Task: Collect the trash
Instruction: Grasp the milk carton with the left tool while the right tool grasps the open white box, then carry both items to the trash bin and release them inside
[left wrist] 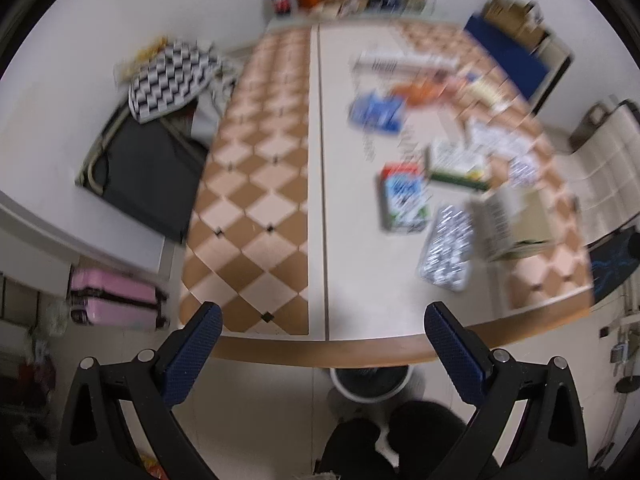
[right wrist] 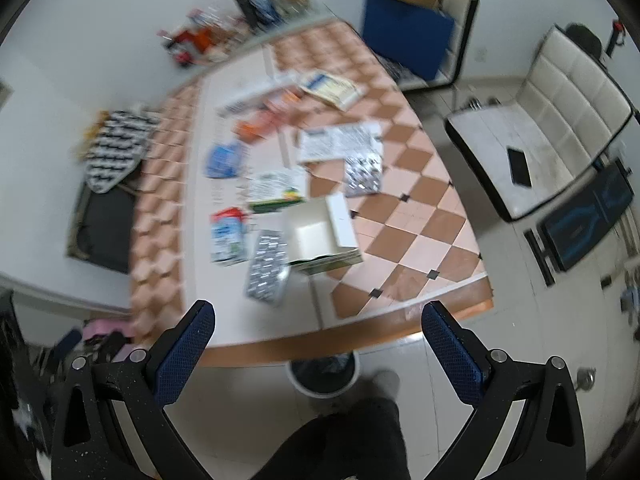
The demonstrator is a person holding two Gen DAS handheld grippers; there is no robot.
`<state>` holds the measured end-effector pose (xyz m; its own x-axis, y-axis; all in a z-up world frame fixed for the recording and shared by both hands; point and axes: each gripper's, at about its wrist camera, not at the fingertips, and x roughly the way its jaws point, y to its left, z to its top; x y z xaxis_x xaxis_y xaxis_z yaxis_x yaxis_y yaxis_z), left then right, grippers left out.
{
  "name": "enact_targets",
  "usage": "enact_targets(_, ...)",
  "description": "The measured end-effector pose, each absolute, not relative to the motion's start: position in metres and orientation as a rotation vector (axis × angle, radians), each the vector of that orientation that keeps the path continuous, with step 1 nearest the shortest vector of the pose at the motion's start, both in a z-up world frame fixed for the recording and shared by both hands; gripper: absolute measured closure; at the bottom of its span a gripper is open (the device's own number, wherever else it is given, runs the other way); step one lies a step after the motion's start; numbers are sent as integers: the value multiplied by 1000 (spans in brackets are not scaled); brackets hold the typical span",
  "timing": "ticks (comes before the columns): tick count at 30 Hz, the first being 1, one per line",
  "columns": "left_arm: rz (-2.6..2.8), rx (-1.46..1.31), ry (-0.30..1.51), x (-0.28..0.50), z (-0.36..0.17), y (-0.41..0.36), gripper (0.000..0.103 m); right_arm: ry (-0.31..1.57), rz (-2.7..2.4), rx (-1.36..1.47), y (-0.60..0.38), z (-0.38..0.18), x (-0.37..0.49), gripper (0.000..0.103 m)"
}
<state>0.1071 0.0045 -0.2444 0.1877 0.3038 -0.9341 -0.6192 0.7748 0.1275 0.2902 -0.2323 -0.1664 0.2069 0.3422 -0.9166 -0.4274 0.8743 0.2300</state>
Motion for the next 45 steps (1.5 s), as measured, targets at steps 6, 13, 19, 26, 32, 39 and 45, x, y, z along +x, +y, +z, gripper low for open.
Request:
enact_targets(6,712,-410,1375,141,-318,44,0,1373,509,-204,-165,-262,354,0)
enact_targets(13,717,-588,1353,177,-323,64,0,1525,542,-385,-109,-335,381,2)
enact_targets(19,634,-659,1367,235,-337,76,17,1526,573,-329,-121,-343,402,14)
enact_targets(26,612,-575,1481,260,-375,87,57,1532,546,-294,-138,-352,423,14)
enact_targets(32,635,-522,1417,239,-347,73,58,1473,540,-297,-139,-328,416,14)
enact_targets(39,643,-476,1281,168,-278,35,58,1402,567,-246,-173,-286,372,15)
enact_targets(45,612,-465,1221,117,-251,-8,58,1361,588,-221,-202,-267,295,16)
